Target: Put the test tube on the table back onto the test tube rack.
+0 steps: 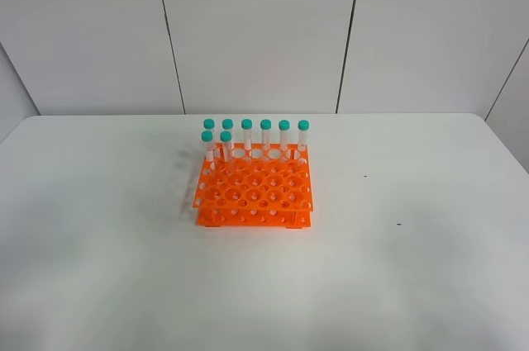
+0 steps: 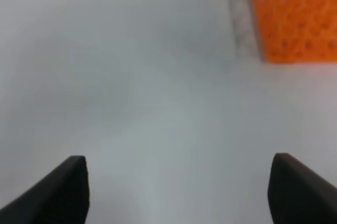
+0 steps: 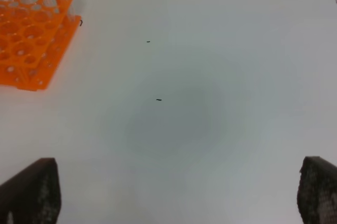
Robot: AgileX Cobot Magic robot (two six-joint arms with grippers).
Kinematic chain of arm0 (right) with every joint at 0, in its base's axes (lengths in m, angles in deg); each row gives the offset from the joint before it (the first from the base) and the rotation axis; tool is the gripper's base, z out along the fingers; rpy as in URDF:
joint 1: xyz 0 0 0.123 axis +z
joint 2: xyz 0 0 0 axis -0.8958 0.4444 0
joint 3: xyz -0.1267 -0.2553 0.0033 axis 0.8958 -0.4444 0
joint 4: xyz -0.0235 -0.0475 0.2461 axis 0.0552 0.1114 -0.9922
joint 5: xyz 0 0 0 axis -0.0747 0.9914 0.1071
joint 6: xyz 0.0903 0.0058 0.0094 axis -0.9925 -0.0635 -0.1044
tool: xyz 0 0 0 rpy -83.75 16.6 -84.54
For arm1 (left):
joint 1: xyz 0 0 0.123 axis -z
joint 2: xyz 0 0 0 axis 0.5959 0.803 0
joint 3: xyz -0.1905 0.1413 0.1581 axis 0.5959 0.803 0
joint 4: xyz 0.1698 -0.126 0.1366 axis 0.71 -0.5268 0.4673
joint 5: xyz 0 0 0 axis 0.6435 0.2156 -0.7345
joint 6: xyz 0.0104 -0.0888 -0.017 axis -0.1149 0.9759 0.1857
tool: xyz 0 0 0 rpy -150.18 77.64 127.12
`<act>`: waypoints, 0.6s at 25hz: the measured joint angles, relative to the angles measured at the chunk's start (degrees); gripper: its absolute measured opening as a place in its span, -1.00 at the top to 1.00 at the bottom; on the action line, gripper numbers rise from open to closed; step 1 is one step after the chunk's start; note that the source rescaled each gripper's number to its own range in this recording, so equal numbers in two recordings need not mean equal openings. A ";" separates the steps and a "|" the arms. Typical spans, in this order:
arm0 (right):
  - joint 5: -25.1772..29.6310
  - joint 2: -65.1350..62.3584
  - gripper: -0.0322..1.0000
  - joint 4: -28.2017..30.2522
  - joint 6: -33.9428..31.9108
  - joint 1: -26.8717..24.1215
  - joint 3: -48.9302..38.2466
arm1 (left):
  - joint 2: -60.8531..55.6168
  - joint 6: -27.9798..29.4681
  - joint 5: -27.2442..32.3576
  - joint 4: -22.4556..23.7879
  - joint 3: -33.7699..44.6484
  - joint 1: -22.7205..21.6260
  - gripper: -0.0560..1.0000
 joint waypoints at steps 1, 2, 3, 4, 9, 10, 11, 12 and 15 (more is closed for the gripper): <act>0.00 0.00 -1.00 0.00 0.00 0.00 0.00 | -0.61 0.00 0.00 0.00 0.00 0.00 -0.84; 0.00 0.00 -1.00 0.00 0.00 0.00 0.00 | -0.78 0.00 0.06 0.00 0.00 0.00 -0.84; 0.00 0.00 -1.00 0.00 0.00 0.00 0.00 | -0.92 0.00 0.06 0.00 0.00 0.00 -0.84; 0.00 0.00 -1.00 0.00 0.00 0.00 0.00 | -0.93 0.00 0.00 0.00 0.00 0.00 -0.84; 0.00 0.00 -1.00 0.00 0.00 0.00 0.00 | -0.93 0.00 0.00 0.00 0.00 0.00 -0.84; 0.00 0.00 -1.00 0.00 0.00 0.00 0.00 | -0.93 0.00 0.00 0.00 0.00 0.00 -0.84; 0.00 0.00 -1.00 0.00 0.00 0.00 0.00 | -0.93 0.00 -0.05 0.00 0.00 0.00 -0.84; 0.00 0.00 -1.00 0.00 0.00 0.00 0.00 | -0.93 0.00 -0.05 0.00 0.00 0.00 -0.84; 0.00 0.00 -1.00 0.00 0.00 0.00 0.00 | -0.93 0.00 -0.11 0.00 0.00 0.00 -0.84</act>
